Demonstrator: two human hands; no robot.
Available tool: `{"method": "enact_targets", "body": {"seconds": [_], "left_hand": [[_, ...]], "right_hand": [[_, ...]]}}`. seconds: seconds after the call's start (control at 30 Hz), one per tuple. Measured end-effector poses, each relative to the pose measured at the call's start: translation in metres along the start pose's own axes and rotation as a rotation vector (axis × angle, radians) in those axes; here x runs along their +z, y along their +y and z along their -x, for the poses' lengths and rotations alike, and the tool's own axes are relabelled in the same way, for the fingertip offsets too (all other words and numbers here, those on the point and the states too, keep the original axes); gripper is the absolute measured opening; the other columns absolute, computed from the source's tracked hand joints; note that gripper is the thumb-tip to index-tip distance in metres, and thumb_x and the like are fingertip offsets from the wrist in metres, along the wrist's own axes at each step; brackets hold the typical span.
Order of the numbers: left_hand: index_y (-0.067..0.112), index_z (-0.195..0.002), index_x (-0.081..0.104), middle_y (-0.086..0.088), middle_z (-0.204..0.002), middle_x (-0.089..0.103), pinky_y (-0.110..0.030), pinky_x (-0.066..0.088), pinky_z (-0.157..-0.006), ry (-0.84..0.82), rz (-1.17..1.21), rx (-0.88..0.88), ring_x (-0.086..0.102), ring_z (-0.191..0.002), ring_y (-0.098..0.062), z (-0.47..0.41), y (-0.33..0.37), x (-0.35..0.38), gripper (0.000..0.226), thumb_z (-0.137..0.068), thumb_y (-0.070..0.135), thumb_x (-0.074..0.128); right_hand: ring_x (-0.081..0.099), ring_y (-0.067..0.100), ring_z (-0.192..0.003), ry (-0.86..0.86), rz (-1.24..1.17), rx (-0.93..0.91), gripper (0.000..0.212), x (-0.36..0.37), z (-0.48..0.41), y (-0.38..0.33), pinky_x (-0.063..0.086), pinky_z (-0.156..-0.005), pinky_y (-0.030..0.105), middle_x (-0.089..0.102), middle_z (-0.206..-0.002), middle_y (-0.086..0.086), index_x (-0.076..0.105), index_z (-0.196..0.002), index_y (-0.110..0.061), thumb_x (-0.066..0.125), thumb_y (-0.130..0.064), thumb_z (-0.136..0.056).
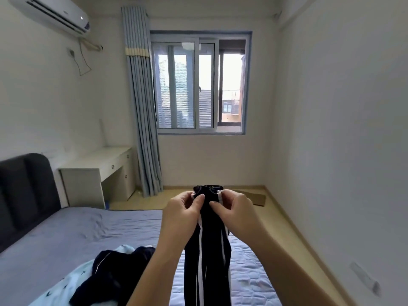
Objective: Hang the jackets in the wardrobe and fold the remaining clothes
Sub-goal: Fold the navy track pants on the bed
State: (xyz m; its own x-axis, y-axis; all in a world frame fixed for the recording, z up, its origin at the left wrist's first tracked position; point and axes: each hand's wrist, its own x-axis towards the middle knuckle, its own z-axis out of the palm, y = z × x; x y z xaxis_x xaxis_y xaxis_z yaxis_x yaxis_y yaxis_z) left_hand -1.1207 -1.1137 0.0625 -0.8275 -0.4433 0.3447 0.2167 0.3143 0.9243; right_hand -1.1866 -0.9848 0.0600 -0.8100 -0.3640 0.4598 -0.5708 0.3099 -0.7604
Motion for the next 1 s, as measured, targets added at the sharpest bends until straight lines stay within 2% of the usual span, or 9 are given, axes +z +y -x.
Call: {"method": "enact_targets", "body": {"seconds": [0.17,0.27,0.37,0.5,0.57,0.7,0.8,0.9,1.0], "left_hand": [[0.023,-0.088,0.072,-0.014,-0.089,0.073,-0.035,0.058,-0.077,-0.289,-0.045,-0.059,0.071,-0.086,-0.024,0.007,0.002,-0.012,0.038,-0.099,0.004,0.041],[0.021,-0.099,0.068,0.0,-0.089,0.072,-0.021,0.056,-0.074,-0.508,-0.072,-0.096,0.07,-0.083,-0.009,0.011,0.007,-0.017,0.044,-0.096,-0.009,0.035],[0.023,-0.109,0.062,0.004,-0.094,0.07,-0.018,0.054,-0.079,-0.672,-0.117,-0.096,0.068,-0.084,-0.003,0.013,0.006,-0.02,0.045,-0.092,-0.015,0.042],[0.023,-0.097,0.069,0.008,-0.091,0.069,-0.011,0.048,-0.068,-0.438,-0.396,0.267,0.067,-0.079,-0.005,-0.002,-0.006,-0.03,0.039,-0.081,-0.012,0.061],[0.03,-0.099,0.063,0.014,-0.102,0.06,-0.01,0.046,-0.071,-0.362,-0.518,0.432,0.06,-0.09,-0.001,-0.012,-0.013,-0.039,0.04,-0.078,-0.004,0.069],[0.029,-0.119,0.057,0.017,-0.122,0.053,-0.006,0.039,-0.085,-0.542,-0.657,0.593,0.05,-0.104,0.003,-0.029,-0.017,-0.051,0.052,-0.076,0.005,0.072],[0.03,-0.112,0.063,0.02,-0.118,0.054,-0.021,0.046,-0.091,-0.613,-0.767,0.813,0.052,-0.106,-0.002,-0.032,-0.005,-0.052,0.036,-0.078,0.022,0.07],[0.033,-0.095,0.06,0.02,-0.108,0.053,-0.025,0.047,-0.084,-0.64,-0.892,0.98,0.052,-0.093,-0.003,-0.027,0.015,-0.051,0.017,-0.078,0.034,0.062],[0.032,-0.083,0.041,0.017,-0.078,0.05,-0.021,0.04,-0.061,-0.773,-0.993,0.982,0.046,-0.068,-0.006,-0.018,0.026,-0.05,0.016,-0.08,0.033,0.056]], "right_hand": [[0.043,0.009,-0.056,-0.189,0.033,-0.018,0.034,-0.003,0.011,0.006,0.042,-0.058,0.039,0.053,-0.06,-0.005,0.059,-0.074,-0.01,0.051,-0.043,-0.074],[0.04,0.004,-0.055,-0.197,0.129,-0.043,0.041,-0.008,0.017,0.01,0.035,-0.054,0.026,0.05,-0.06,-0.006,0.058,-0.072,-0.012,0.062,-0.053,-0.067],[0.038,0.004,-0.053,-0.188,0.157,-0.03,0.027,-0.014,0.02,0.017,0.032,-0.053,0.025,0.046,-0.056,-0.007,0.055,-0.066,-0.014,0.066,-0.039,-0.067],[0.043,0.005,-0.057,-0.211,0.073,0.049,0.027,-0.027,0.023,0.022,0.037,-0.058,0.028,0.051,-0.059,-0.008,0.066,-0.075,-0.016,0.056,-0.034,-0.058],[0.045,0.005,-0.059,-0.229,0.069,0.046,0.032,-0.035,0.023,0.023,0.037,-0.06,0.029,0.053,-0.06,-0.009,0.066,-0.078,-0.021,0.054,-0.039,-0.055],[0.04,0.009,-0.06,-0.297,0.055,-0.026,0.03,-0.052,0.022,0.014,0.034,-0.06,0.03,0.05,-0.062,-0.008,0.064,-0.08,-0.024,0.052,-0.036,-0.056],[0.039,0.009,-0.06,-0.383,-0.062,-0.048,0.022,-0.062,0.021,0.005,0.033,-0.057,0.022,0.049,-0.063,-0.009,0.067,-0.081,-0.016,0.054,-0.016,-0.063],[0.043,0.008,-0.062,-0.39,-0.078,-0.067,0.024,-0.07,0.017,0.0,0.035,-0.058,0.021,0.053,-0.065,-0.009,0.068,-0.084,-0.016,0.054,-0.015,-0.064],[0.052,0.012,-0.067,-0.368,-0.088,-0.083,0.024,-0.082,0.012,-0.002,0.043,-0.065,0.027,0.061,-0.074,0.003,0.069,-0.088,-0.018,0.057,-0.019,-0.067]]}}
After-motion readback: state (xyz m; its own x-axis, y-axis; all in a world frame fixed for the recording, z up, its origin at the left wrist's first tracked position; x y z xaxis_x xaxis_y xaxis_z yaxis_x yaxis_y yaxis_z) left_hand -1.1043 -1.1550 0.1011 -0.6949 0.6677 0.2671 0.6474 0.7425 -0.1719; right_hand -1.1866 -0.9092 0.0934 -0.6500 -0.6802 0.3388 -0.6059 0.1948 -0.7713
